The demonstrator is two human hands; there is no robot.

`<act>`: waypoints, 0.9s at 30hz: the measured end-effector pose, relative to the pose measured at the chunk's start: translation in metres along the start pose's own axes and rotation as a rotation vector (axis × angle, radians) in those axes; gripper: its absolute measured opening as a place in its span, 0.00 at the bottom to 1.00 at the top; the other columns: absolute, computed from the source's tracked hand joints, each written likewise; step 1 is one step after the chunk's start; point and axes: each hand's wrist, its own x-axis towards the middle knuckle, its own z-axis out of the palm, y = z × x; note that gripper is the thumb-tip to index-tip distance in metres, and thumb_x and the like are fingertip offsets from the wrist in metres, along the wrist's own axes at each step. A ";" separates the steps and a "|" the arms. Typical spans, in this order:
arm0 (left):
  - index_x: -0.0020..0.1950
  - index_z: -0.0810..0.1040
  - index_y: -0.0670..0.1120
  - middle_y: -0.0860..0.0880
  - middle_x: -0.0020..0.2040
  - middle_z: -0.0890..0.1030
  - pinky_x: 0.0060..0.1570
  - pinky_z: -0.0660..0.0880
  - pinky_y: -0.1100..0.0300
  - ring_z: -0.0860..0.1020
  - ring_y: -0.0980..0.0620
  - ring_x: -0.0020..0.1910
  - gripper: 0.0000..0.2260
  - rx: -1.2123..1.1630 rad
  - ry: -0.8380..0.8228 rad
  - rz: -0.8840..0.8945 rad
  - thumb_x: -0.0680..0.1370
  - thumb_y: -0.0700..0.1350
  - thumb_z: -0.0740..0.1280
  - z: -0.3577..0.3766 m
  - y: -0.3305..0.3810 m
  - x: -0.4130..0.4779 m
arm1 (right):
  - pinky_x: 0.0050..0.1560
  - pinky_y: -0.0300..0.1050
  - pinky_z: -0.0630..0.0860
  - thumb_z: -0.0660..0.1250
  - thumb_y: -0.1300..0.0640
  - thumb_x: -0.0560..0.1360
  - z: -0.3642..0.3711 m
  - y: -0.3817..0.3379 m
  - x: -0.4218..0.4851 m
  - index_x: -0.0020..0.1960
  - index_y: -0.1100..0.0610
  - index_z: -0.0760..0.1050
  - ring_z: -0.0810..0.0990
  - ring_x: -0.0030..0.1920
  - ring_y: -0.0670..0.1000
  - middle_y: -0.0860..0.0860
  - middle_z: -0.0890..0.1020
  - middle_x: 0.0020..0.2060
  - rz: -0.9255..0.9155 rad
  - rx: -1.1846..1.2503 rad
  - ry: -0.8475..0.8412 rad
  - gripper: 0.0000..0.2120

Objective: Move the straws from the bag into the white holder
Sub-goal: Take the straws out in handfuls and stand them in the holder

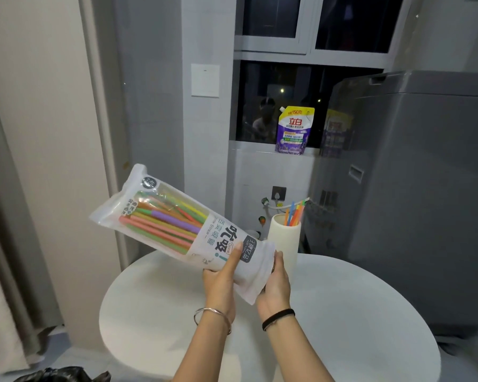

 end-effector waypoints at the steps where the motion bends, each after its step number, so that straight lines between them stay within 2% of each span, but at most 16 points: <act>1: 0.54 0.84 0.45 0.49 0.50 0.87 0.44 0.81 0.62 0.86 0.53 0.50 0.29 0.011 0.021 0.023 0.56 0.54 0.80 0.000 0.000 0.001 | 0.49 0.53 0.79 0.56 0.49 0.80 -0.001 0.001 0.001 0.54 0.56 0.78 0.83 0.46 0.55 0.54 0.86 0.42 0.001 -0.009 -0.004 0.16; 3: 0.53 0.84 0.46 0.50 0.49 0.88 0.42 0.81 0.64 0.86 0.54 0.48 0.29 0.017 0.064 0.045 0.55 0.54 0.80 0.000 0.001 0.002 | 0.41 0.46 0.79 0.56 0.50 0.80 -0.003 0.005 0.000 0.48 0.55 0.79 0.83 0.42 0.51 0.50 0.86 0.38 -0.018 -0.064 -0.045 0.15; 5: 0.53 0.83 0.47 0.51 0.50 0.87 0.45 0.81 0.62 0.86 0.56 0.47 0.25 0.012 0.110 0.044 0.58 0.52 0.80 -0.001 0.002 0.003 | 0.44 0.45 0.77 0.55 0.52 0.80 -0.003 0.007 -0.002 0.44 0.53 0.78 0.82 0.42 0.49 0.50 0.85 0.40 -0.089 -0.209 -0.051 0.15; 7: 0.54 0.83 0.47 0.49 0.53 0.87 0.52 0.80 0.57 0.85 0.54 0.49 0.19 -0.014 0.154 0.025 0.65 0.47 0.79 -0.002 0.002 0.004 | 0.46 0.42 0.75 0.55 0.54 0.80 -0.003 0.007 -0.002 0.43 0.53 0.75 0.78 0.44 0.49 0.51 0.81 0.42 -0.207 -0.403 -0.036 0.12; 9: 0.60 0.81 0.46 0.48 0.57 0.85 0.55 0.79 0.55 0.84 0.51 0.54 0.19 -0.064 0.194 -0.006 0.70 0.45 0.76 -0.005 0.004 0.005 | 0.42 0.36 0.74 0.57 0.57 0.80 -0.006 0.008 -0.001 0.44 0.54 0.73 0.77 0.43 0.48 0.52 0.79 0.43 -0.313 -0.551 -0.055 0.09; 11: 0.65 0.79 0.44 0.47 0.58 0.84 0.51 0.79 0.56 0.83 0.49 0.54 0.21 -0.123 0.222 -0.051 0.72 0.44 0.75 -0.007 0.005 0.005 | 0.39 0.33 0.74 0.58 0.59 0.79 -0.010 0.009 0.000 0.44 0.54 0.72 0.77 0.41 0.46 0.52 0.80 0.43 -0.380 -0.643 -0.105 0.07; 13: 0.65 0.78 0.43 0.47 0.57 0.84 0.46 0.79 0.57 0.83 0.51 0.49 0.21 -0.188 0.248 -0.098 0.73 0.44 0.74 -0.007 0.006 0.004 | 0.36 0.35 0.73 0.59 0.59 0.79 -0.012 0.008 0.002 0.46 0.55 0.71 0.77 0.37 0.44 0.53 0.80 0.41 -0.398 -0.684 -0.160 0.05; 14: 0.65 0.77 0.43 0.47 0.58 0.83 0.47 0.79 0.56 0.83 0.51 0.48 0.21 -0.220 0.255 -0.122 0.74 0.44 0.74 -0.006 0.008 0.004 | 0.33 0.33 0.72 0.60 0.59 0.79 -0.013 0.006 0.003 0.46 0.56 0.71 0.77 0.34 0.42 0.53 0.79 0.39 -0.399 -0.693 -0.181 0.04; 16: 0.68 0.75 0.42 0.46 0.62 0.81 0.57 0.78 0.49 0.82 0.48 0.53 0.22 -0.284 0.263 -0.165 0.75 0.44 0.72 -0.008 0.012 0.005 | 0.31 0.30 0.70 0.61 0.59 0.79 -0.016 0.000 0.006 0.46 0.58 0.71 0.76 0.31 0.40 0.53 0.79 0.36 -0.425 -0.709 -0.182 0.04; 18: 0.71 0.73 0.44 0.45 0.66 0.79 0.61 0.76 0.45 0.79 0.46 0.61 0.23 -0.343 0.242 -0.204 0.77 0.46 0.70 -0.013 0.016 0.008 | 0.32 0.33 0.69 0.62 0.59 0.78 -0.020 -0.011 0.010 0.44 0.60 0.71 0.74 0.32 0.44 0.54 0.79 0.35 -0.468 -0.674 -0.149 0.05; 19: 0.72 0.72 0.45 0.46 0.67 0.78 0.57 0.78 0.45 0.79 0.45 0.61 0.23 -0.368 0.220 -0.231 0.77 0.47 0.69 -0.016 0.018 0.009 | 0.32 0.35 0.68 0.62 0.59 0.78 -0.021 -0.017 0.011 0.43 0.59 0.71 0.73 0.31 0.46 0.53 0.78 0.33 -0.482 -0.642 -0.121 0.06; 21: 0.73 0.71 0.46 0.45 0.66 0.78 0.39 0.82 0.49 0.79 0.43 0.55 0.23 -0.406 0.180 -0.288 0.79 0.50 0.66 -0.018 0.020 0.010 | 0.28 0.36 0.66 0.64 0.57 0.77 -0.023 -0.026 0.011 0.40 0.57 0.71 0.70 0.29 0.47 0.51 0.75 0.29 -0.475 -0.570 -0.059 0.08; 22: 0.74 0.70 0.46 0.44 0.66 0.78 0.33 0.82 0.51 0.78 0.43 0.54 0.23 -0.421 0.165 -0.316 0.79 0.51 0.65 -0.017 0.020 0.010 | 0.26 0.35 0.65 0.66 0.56 0.76 -0.022 -0.028 0.009 0.39 0.56 0.72 0.69 0.27 0.46 0.50 0.74 0.28 -0.450 -0.539 -0.045 0.08; 23: 0.75 0.69 0.46 0.44 0.67 0.77 0.33 0.82 0.51 0.77 0.42 0.54 0.24 -0.432 0.153 -0.342 0.80 0.51 0.64 -0.015 0.018 0.009 | 0.25 0.35 0.64 0.68 0.55 0.74 -0.021 -0.028 0.008 0.39 0.54 0.73 0.69 0.26 0.45 0.48 0.75 0.28 -0.414 -0.520 -0.050 0.07; 25: 0.75 0.69 0.45 0.42 0.70 0.75 0.47 0.79 0.48 0.75 0.43 0.59 0.24 -0.437 0.123 -0.379 0.80 0.50 0.64 -0.009 0.012 0.007 | 0.26 0.35 0.64 0.70 0.54 0.72 -0.018 -0.022 0.004 0.39 0.51 0.76 0.69 0.26 0.42 0.46 0.75 0.28 -0.333 -0.525 -0.099 0.05; 27: 0.75 0.70 0.45 0.42 0.69 0.76 0.57 0.74 0.44 0.75 0.43 0.60 0.23 -0.437 0.107 -0.400 0.80 0.49 0.64 -0.004 0.008 0.004 | 0.27 0.36 0.65 0.70 0.55 0.72 -0.017 -0.016 0.003 0.39 0.53 0.77 0.68 0.26 0.43 0.49 0.74 0.28 -0.268 -0.548 -0.117 0.05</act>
